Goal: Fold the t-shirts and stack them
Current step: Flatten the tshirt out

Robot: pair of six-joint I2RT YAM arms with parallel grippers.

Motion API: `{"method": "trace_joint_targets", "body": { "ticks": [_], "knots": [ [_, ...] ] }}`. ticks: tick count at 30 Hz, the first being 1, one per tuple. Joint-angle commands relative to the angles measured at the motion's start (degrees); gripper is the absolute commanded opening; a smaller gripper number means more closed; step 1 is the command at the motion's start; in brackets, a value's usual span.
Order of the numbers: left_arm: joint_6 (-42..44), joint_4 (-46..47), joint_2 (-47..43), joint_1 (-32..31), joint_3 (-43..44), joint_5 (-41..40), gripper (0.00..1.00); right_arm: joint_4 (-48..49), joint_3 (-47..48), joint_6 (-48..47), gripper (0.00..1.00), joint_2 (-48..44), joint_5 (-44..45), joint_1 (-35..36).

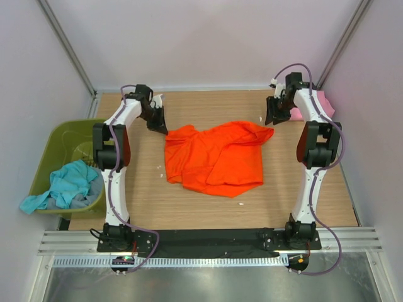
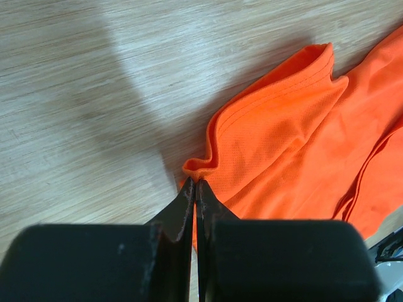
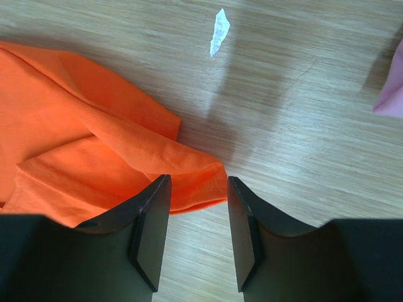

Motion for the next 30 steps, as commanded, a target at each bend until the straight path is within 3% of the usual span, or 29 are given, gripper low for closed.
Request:
{"method": "trace_joint_targets", "body": {
  "ticks": [1,21,30],
  "knots": [
    [1.2,0.1,-4.5,-0.3,-0.3,-0.7,0.00,-0.7,2.1,1.2,0.47,0.4,-1.8,-1.0],
    [2.0,-0.1,-5.3,-1.5,-1.2,-2.5,0.00,-2.9,2.1,0.0,0.46,3.9,-6.4,-3.1],
    [2.0,0.2,-4.5,-1.9,-0.5,-2.6,0.00,-3.7,-1.4,-0.9,0.38,1.7,-8.4,-3.1]
  ]
}}
